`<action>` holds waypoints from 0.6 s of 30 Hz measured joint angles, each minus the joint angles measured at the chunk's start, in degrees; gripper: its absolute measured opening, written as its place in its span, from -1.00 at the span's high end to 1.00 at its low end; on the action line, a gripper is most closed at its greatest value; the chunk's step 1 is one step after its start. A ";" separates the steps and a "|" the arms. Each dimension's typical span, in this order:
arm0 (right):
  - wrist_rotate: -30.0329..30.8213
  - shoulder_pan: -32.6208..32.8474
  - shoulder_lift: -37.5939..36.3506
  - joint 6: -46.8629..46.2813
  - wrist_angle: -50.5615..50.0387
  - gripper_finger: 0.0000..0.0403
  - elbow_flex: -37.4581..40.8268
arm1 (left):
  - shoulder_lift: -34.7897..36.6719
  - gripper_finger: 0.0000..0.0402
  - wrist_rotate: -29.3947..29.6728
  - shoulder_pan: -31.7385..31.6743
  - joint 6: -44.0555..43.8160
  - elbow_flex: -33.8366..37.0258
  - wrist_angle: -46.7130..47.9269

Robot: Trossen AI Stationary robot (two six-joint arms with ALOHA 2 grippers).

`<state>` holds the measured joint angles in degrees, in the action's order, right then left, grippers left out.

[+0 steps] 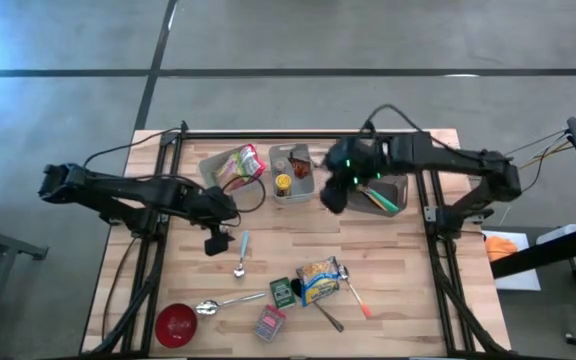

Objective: Pick & Place Food Item
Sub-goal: Put the light blue spoon into the black bin

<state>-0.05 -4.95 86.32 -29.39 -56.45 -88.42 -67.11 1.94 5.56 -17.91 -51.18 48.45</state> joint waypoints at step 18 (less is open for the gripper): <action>-0.39 19.34 5.31 -33.17 4.00 0.10 11.08 | -2.55 -0.76 -5.44 0.02 -7.79 0.00 -0.58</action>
<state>-0.44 14.39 91.63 -62.57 -52.46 -77.34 -69.67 -3.50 5.58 -25.70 -51.18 47.87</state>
